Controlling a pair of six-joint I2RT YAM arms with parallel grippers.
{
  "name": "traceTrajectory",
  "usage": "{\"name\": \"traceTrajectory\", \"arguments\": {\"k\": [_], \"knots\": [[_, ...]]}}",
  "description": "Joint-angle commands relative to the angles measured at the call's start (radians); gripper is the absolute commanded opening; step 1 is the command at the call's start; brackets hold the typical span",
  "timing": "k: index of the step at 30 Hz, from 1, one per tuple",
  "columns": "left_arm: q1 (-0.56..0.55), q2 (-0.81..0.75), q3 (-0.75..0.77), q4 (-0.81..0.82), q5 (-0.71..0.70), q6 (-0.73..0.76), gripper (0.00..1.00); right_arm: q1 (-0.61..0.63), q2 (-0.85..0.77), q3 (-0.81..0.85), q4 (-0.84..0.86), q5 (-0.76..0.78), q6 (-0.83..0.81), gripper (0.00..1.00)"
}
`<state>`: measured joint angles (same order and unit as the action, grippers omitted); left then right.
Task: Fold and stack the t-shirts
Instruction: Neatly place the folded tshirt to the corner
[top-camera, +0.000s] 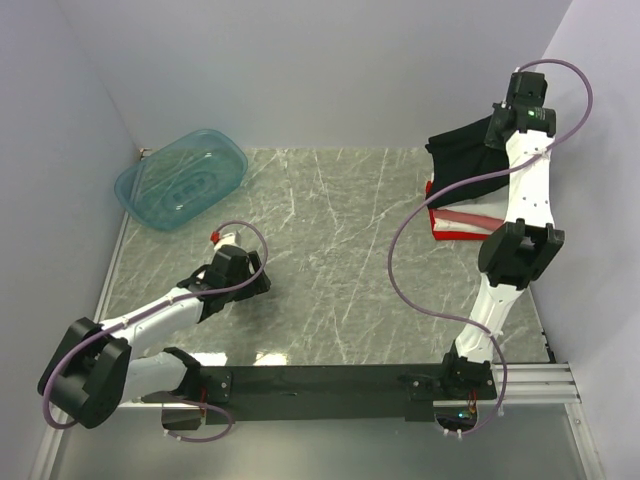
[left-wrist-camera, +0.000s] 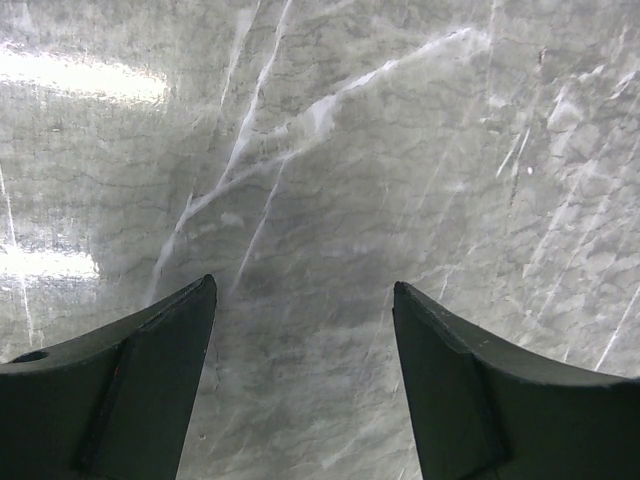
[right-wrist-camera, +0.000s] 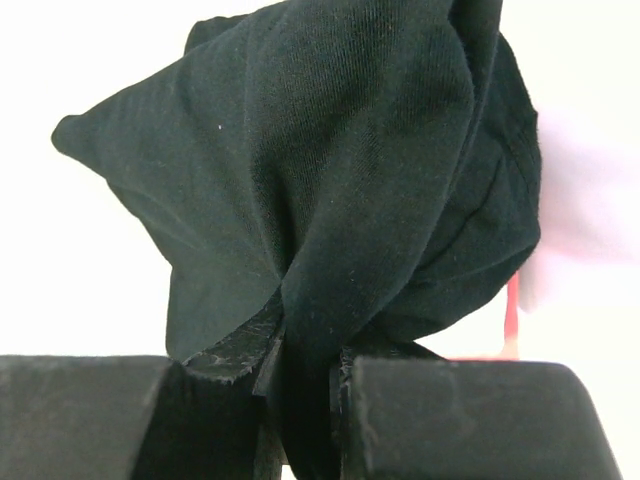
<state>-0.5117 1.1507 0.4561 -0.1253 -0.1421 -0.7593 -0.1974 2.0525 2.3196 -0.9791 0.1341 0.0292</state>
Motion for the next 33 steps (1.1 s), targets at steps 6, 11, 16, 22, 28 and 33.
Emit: {"name": "traceTrajectory", "arguments": {"k": [6, 11, 16, 22, 28, 33], "knots": [[0.006, 0.009, 0.001, 0.013, 0.016, 0.025, 0.77, -0.031, -0.055, -0.071, 0.171, 0.169, 0.026, 0.00], [0.006, 0.006, -0.002, 0.015, 0.022, 0.028, 0.78, -0.031, -0.069, -0.140, 0.209, 0.274, 0.061, 0.11], [0.006, 0.009, 0.000, 0.010, 0.018, 0.025, 0.80, -0.033, -0.139, -0.242, 0.269, 0.384, 0.101, 0.59], [0.006, 0.014, 0.003, 0.012, 0.019, 0.029, 0.80, -0.037, -0.265, -0.386, 0.378, 0.452, 0.123, 0.88], [0.006, -0.009, -0.007, 0.019, 0.024, 0.029, 0.80, -0.034, -0.397, -0.526, 0.442, 0.452, 0.161, 0.90], [0.006, -0.043, -0.007, 0.018, 0.021, 0.026, 0.80, -0.027, -0.552, -0.705, 0.470, 0.395, 0.247, 0.91]]}}
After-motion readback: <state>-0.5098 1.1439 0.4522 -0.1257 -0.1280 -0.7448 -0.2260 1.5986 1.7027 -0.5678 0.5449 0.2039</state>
